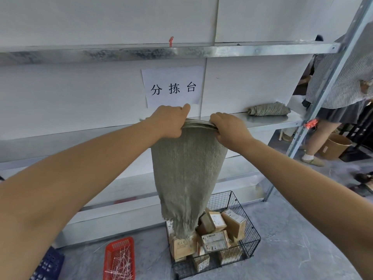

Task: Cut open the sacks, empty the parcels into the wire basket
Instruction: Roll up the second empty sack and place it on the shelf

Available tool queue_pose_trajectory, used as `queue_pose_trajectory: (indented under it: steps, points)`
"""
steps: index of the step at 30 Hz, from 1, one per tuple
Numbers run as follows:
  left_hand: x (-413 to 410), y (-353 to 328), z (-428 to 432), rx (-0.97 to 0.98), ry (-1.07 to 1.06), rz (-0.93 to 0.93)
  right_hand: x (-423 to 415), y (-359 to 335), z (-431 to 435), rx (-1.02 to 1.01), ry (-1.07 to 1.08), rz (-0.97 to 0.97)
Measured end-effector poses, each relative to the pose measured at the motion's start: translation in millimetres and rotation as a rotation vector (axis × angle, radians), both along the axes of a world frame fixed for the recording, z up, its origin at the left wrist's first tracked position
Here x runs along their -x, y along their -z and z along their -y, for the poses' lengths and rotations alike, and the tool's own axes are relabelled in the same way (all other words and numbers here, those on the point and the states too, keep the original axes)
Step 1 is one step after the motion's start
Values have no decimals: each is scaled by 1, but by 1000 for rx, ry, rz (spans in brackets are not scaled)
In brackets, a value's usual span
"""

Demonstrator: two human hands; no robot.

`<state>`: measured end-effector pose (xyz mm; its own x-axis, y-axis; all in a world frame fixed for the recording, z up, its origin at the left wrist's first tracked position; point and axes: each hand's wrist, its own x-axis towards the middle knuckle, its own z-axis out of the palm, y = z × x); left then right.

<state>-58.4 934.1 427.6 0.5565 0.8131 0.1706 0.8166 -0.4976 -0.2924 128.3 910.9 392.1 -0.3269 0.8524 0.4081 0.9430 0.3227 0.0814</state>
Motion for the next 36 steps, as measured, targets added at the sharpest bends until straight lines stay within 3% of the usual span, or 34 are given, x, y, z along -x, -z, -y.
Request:
queue_pose_trajectory:
  steps: [5,8,14,21,27,32,36]
  points:
    - [-7,10,2,-96,17,-58,2,1,2,36,150,106]
    - [-13,14,8,-123,23,-25,14,-2,2,114,113,137]
    - [-9,34,13,-236,86,-5,16,7,2,-25,98,216]
    - [-10,47,13,-181,121,13,3,24,5,136,7,145]
    - [-10,44,22,-162,126,6,4,12,16,64,-30,202]
    - [-15,37,28,78,24,222,7,20,18,-25,-95,80]
    - [-19,43,26,13,-12,64,10,20,17,38,-30,121]
